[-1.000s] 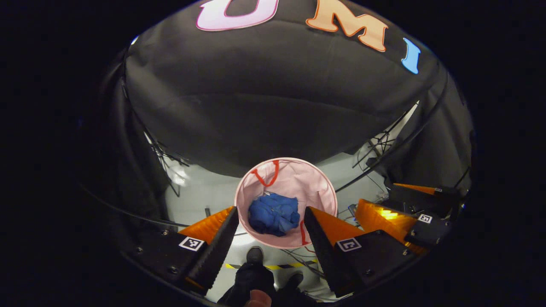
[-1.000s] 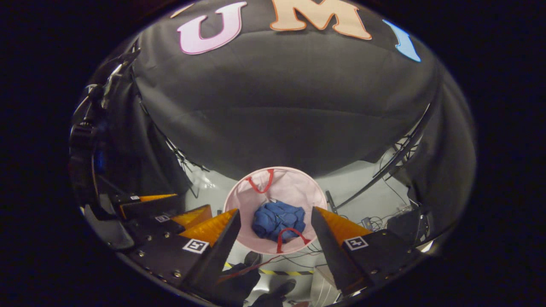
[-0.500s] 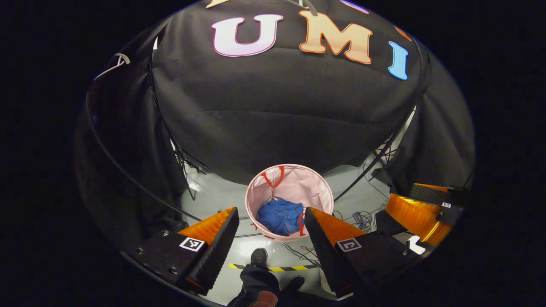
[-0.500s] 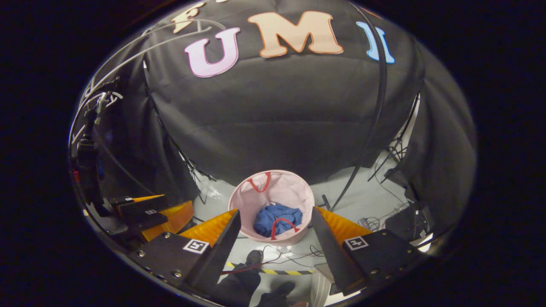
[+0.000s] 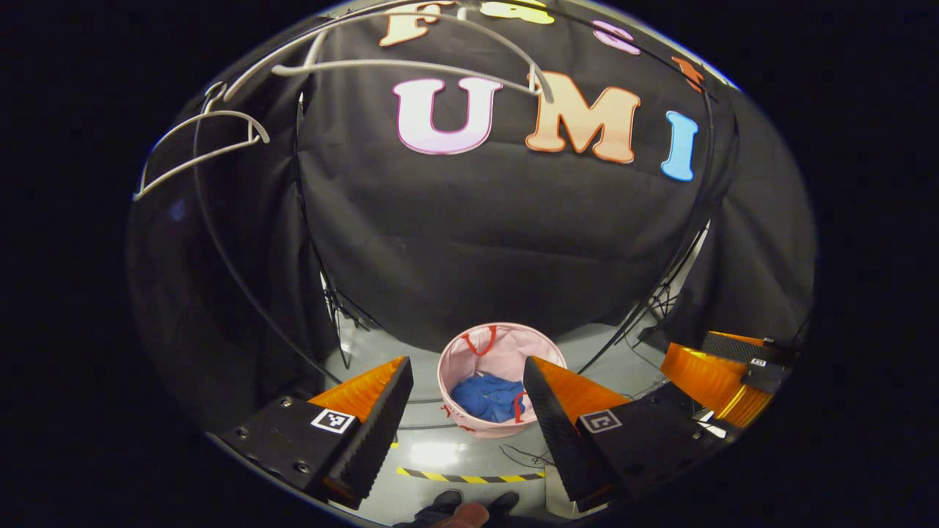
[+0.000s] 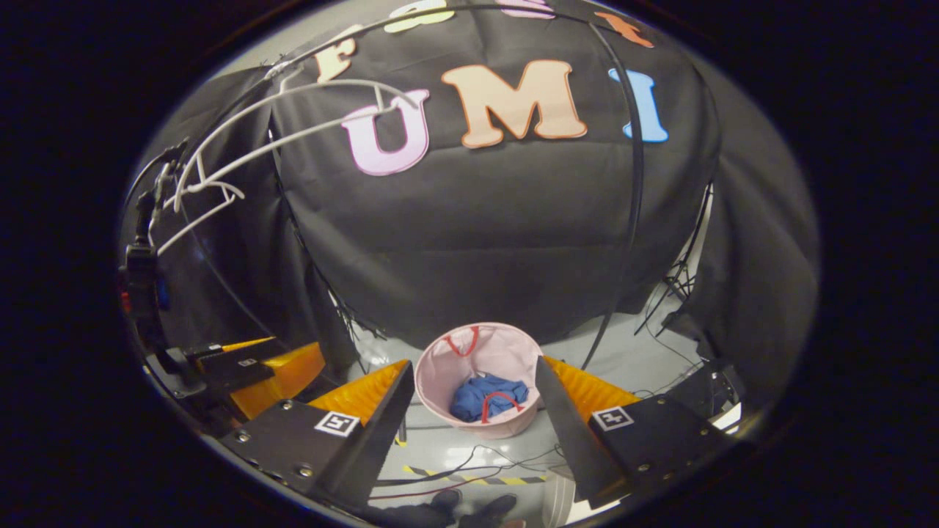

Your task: Grasp the clothes on the hanger with both hands and then place them into the laundry hamper below.

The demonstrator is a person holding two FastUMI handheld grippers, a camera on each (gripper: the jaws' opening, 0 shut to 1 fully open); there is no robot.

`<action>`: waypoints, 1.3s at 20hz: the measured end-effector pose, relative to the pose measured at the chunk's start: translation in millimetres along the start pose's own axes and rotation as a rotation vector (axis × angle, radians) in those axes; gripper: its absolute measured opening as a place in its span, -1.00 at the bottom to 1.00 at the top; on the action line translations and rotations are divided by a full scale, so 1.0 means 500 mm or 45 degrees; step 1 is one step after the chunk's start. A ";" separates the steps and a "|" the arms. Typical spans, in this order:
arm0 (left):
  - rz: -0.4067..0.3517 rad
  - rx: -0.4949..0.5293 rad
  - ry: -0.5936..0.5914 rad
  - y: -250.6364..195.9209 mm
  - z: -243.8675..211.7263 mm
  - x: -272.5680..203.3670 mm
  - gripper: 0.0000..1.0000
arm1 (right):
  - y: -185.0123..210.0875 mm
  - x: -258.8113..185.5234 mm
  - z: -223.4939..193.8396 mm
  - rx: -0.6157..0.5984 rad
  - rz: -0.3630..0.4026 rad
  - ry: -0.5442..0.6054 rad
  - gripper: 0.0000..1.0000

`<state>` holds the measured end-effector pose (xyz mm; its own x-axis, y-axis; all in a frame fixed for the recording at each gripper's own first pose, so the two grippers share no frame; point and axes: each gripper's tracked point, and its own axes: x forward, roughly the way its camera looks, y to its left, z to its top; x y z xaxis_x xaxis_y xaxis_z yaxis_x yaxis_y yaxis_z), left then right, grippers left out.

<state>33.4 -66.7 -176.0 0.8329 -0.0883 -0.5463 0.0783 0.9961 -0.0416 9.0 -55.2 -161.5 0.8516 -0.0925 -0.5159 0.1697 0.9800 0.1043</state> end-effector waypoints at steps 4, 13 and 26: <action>-0.027 0.027 -0.140 0.014 0.080 -0.055 0.91 | 0.006 -0.067 0.085 -0.034 -0.044 -0.156 0.99; -0.093 0.109 -0.383 -0.001 0.236 -0.190 0.84 | -0.006 -0.211 0.225 -0.026 -0.081 -0.421 0.97; -0.082 0.205 -0.732 0.023 0.350 -0.348 0.83 | -0.029 -0.325 0.259 -0.106 -0.086 -0.660 0.97</action>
<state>-14.6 -41.5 64.8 0.9830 -0.1837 -0.0045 0.1834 0.9787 0.0925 -67.7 -77.1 30.8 0.9772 -0.2105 -0.0287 0.2108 0.9775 0.0065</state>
